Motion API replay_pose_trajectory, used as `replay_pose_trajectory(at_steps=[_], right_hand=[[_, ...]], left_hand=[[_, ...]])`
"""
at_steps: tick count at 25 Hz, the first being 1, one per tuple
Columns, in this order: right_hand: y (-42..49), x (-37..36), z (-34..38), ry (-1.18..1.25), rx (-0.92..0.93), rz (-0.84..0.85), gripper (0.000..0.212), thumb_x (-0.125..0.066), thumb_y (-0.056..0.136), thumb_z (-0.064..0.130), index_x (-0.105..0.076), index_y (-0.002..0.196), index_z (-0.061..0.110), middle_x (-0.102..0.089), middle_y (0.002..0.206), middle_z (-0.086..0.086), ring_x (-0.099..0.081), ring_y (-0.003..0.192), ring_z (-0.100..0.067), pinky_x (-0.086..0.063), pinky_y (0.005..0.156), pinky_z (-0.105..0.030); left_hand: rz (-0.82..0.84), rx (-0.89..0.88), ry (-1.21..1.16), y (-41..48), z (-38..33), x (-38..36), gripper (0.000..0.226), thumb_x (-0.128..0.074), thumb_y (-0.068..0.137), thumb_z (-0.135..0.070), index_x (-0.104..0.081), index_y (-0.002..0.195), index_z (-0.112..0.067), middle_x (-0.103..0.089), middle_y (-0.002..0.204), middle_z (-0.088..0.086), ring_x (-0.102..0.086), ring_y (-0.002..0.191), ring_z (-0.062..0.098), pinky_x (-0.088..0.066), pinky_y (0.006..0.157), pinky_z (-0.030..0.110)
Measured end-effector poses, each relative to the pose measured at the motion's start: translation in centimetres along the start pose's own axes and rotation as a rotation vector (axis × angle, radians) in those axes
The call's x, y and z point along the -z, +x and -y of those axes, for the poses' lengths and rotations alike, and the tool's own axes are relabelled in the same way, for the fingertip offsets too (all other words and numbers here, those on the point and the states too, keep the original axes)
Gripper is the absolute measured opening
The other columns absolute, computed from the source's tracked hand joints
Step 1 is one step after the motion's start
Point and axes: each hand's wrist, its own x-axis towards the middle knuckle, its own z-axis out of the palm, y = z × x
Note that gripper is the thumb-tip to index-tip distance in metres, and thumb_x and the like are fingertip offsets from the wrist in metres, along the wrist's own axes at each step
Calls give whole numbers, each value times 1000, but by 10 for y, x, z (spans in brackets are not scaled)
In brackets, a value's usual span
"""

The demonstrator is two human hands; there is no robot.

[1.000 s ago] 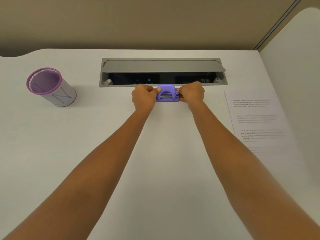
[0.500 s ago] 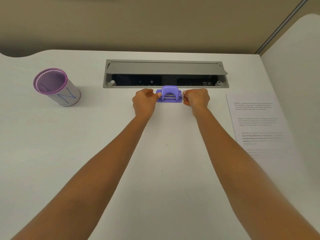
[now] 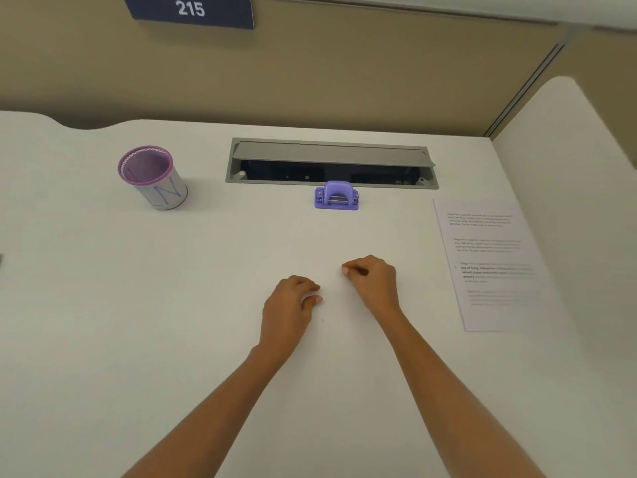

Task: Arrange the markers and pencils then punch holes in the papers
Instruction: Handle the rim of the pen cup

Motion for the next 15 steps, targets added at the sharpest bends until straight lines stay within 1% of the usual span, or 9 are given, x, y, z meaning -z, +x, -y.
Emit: replay_pose_trajectory(at_steps=[2,5,9,13,15], right_hand=[[-15,-6,0,-47,80,36,15,-68,86,11,-77,98,10,-73,101,-5,-67,93,-18,-50,85,-22],[-24,-11,1,-119,153,82,19,-67,87,11,-76,104,10,-70,103,-6,-65,96,-20,-52,89,-29],[-24,-14,5,-242,187,106,23,-65,89,14,-73,110,9,-68,105,-8,-63,97,-23,-50,88,-30],[-20,-17,14,-401,211,92,22,-57,93,14,-72,106,5,-68,106,-12,-63,98,-28,-52,85,-38],[-19,-18,20,-506,227,124,21,-54,94,13,-71,103,3,-66,106,-12,-62,96,-30,-51,81,-38]], left_hand=[[15,-33,43,-15,1,-3,23,-62,88,-31,-70,108,-23,-62,115,-12,-54,110,9,-42,80,18],[16,-54,70,-26,2,-6,30,-63,86,-35,-68,112,-21,-59,119,-11,-51,114,10,-48,80,23],[54,-113,126,-31,5,-7,40,-65,83,-41,-65,118,-21,-57,125,-9,-48,119,12,-51,84,28],[20,-169,128,-35,8,-7,28,-69,83,-31,-71,108,-18,-63,118,-3,-55,111,19,-50,83,29],[-23,-194,147,-38,6,-8,21,-70,82,-26,-74,101,-18,-67,110,-2,-58,105,21,-49,79,29]])
